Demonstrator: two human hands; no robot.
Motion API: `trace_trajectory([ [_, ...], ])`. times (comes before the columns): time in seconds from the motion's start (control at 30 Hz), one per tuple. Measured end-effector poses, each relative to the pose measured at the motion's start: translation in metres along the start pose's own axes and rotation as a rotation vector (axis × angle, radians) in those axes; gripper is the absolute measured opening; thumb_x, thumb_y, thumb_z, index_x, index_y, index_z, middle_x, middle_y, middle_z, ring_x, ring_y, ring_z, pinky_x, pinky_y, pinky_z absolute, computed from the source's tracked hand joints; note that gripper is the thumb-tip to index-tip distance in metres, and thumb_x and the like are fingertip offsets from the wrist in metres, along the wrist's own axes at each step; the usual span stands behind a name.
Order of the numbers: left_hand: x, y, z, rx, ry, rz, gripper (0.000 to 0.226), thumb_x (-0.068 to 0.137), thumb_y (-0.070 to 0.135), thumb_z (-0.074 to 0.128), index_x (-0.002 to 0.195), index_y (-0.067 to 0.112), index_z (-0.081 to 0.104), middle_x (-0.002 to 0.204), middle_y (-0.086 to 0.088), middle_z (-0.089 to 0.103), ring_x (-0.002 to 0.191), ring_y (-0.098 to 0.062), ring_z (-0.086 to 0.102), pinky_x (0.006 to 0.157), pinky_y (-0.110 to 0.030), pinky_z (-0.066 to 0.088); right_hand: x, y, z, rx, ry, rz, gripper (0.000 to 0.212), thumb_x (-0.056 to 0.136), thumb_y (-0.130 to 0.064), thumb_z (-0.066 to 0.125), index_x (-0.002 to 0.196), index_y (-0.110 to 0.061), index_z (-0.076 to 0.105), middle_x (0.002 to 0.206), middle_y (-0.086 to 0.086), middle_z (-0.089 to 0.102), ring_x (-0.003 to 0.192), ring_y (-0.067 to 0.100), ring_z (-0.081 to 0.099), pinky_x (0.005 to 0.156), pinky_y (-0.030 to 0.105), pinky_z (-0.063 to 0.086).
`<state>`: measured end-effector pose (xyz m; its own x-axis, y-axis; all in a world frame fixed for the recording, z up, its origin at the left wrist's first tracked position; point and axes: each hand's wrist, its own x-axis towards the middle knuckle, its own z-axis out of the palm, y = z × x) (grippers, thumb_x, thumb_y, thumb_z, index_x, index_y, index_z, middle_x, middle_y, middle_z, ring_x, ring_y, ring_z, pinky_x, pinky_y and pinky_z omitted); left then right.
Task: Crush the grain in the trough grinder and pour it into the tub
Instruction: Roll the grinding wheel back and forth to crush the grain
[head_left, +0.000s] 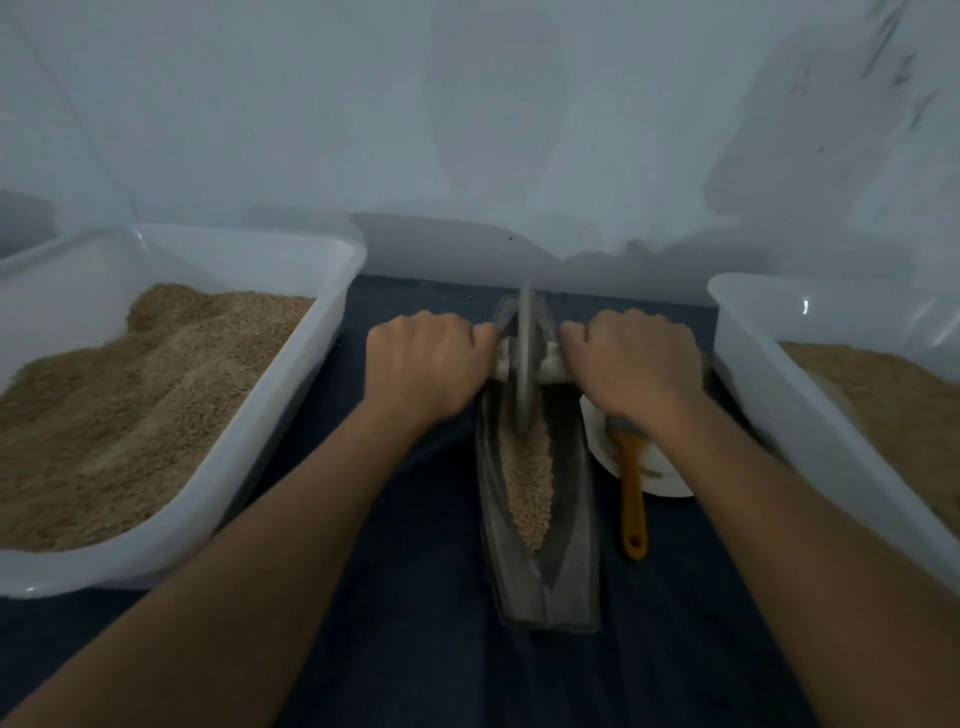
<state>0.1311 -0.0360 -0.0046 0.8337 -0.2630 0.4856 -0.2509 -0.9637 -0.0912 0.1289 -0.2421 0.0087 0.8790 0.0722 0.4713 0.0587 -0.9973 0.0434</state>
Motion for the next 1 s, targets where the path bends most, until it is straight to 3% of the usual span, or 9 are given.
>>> trace_trajectory([
  [0.2, -0.079, 0.008, -0.029, -0.244, 0.156, 0.008, 0.037, 0.107, 0.034, 0.025, 0.077, 0.028, 0.046, 0.072, 0.010, 0.047, 0.062, -0.015, 0.039, 0.066, -0.040, 0.037, -0.087, -0.010, -0.029, 0.152, 0.187, -0.045, 0.041, 0.102, -0.036, 0.026, 0.064, -0.029, 0.041, 0.056, -0.011, 0.038, 0.047, 0.006, 0.035, 0.049, 0.031, 0.024],
  [0.3, -0.117, 0.007, -0.042, -0.306, 0.181, 0.040, 0.030, 0.109, 0.037, 0.032, 0.111, 0.027, 0.061, 0.103, 0.011, 0.062, 0.086, -0.013, 0.055, 0.085, -0.038, 0.044, -0.114, -0.011, -0.043, 0.178, 0.248, -0.086, 0.039, 0.104, -0.036, 0.028, 0.083, -0.030, 0.060, 0.071, -0.012, 0.052, 0.063, 0.010, 0.046, 0.062, 0.036, 0.040],
  [0.4, -0.123, 0.002, -0.040, -0.302, 0.183, 0.053, 0.037, 0.109, 0.040, 0.032, 0.132, 0.025, 0.057, 0.123, 0.011, 0.063, 0.105, -0.011, 0.058, 0.094, -0.035, 0.045, -0.118, -0.013, -0.042, 0.168, 0.296, -0.117, 0.038, 0.105, -0.036, 0.031, 0.094, -0.029, 0.066, 0.078, -0.011, 0.061, 0.070, 0.011, 0.052, 0.068, 0.035, 0.042],
  [0.53, -0.077, 0.006, -0.023, -0.256, 0.107, -0.031, 0.045, 0.108, 0.042, 0.028, 0.127, 0.024, 0.064, 0.118, 0.008, 0.069, 0.100, -0.014, 0.064, 0.086, -0.038, 0.048, -0.076, -0.017, -0.028, 0.082, 0.166, -0.026, 0.042, 0.101, -0.033, 0.021, 0.071, -0.028, 0.050, 0.064, -0.012, 0.046, 0.057, 0.012, 0.042, 0.060, 0.034, 0.029],
  [0.67, 0.000, 0.006, -0.008, -0.019, -0.036, -0.071, 0.034, 0.106, 0.035, 0.026, 0.104, 0.024, 0.058, 0.107, 0.002, 0.067, 0.093, -0.027, 0.063, 0.072, -0.035, 0.038, -0.014, -0.015, -0.006, -0.021, 0.008, 0.094, 0.037, 0.103, -0.028, 0.020, 0.081, -0.023, 0.049, 0.075, -0.006, 0.052, 0.068, 0.017, 0.047, 0.063, 0.035, 0.032],
  [0.73, 0.013, 0.005, -0.004, 0.017, -0.083, -0.082, 0.026, 0.106, 0.030, 0.031, 0.095, 0.022, 0.053, 0.099, -0.002, 0.066, 0.084, -0.028, 0.060, 0.067, -0.034, 0.032, 0.002, -0.016, -0.002, 0.018, 0.003, 0.134, 0.040, 0.105, -0.031, 0.023, 0.078, -0.021, 0.051, 0.082, 0.000, 0.061, 0.073, 0.023, 0.052, 0.067, 0.036, 0.032],
  [0.83, -0.004, 0.001, 0.000, -0.008, -0.041, -0.065, 0.031, 0.106, 0.031, 0.029, 0.083, 0.021, 0.048, 0.087, -0.001, 0.065, 0.069, -0.024, 0.052, 0.062, -0.034, 0.032, -0.012, -0.021, -0.002, -0.027, 0.096, 0.086, 0.052, 0.103, -0.034, 0.014, 0.064, -0.019, 0.045, 0.068, -0.002, 0.050, 0.066, 0.025, 0.052, 0.064, 0.035, 0.028],
  [0.9, -0.029, 0.000, -0.003, -0.088, 0.022, -0.050, 0.040, 0.106, 0.035, 0.024, 0.087, 0.023, 0.057, 0.088, 0.002, 0.067, 0.074, -0.025, 0.059, 0.065, -0.037, 0.040, -0.039, -0.021, -0.009, -0.030, 0.140, 0.032, 0.052, 0.098, -0.033, 0.007, 0.060, -0.022, 0.040, 0.060, -0.006, 0.044, 0.056, 0.020, 0.044, 0.059, 0.034, 0.026],
  [1.0, -0.072, 0.003, -0.017, -0.143, 0.142, 0.013, 0.048, 0.108, 0.042, 0.026, 0.123, 0.021, 0.066, 0.111, 0.003, 0.072, 0.095, -0.022, 0.066, 0.080, -0.040, 0.046, -0.083, -0.012, -0.018, 0.109, 0.164, -0.027, 0.047, 0.103, -0.034, 0.021, 0.065, -0.025, 0.048, 0.062, -0.008, 0.049, 0.054, 0.016, 0.046, 0.055, 0.034, 0.034],
])
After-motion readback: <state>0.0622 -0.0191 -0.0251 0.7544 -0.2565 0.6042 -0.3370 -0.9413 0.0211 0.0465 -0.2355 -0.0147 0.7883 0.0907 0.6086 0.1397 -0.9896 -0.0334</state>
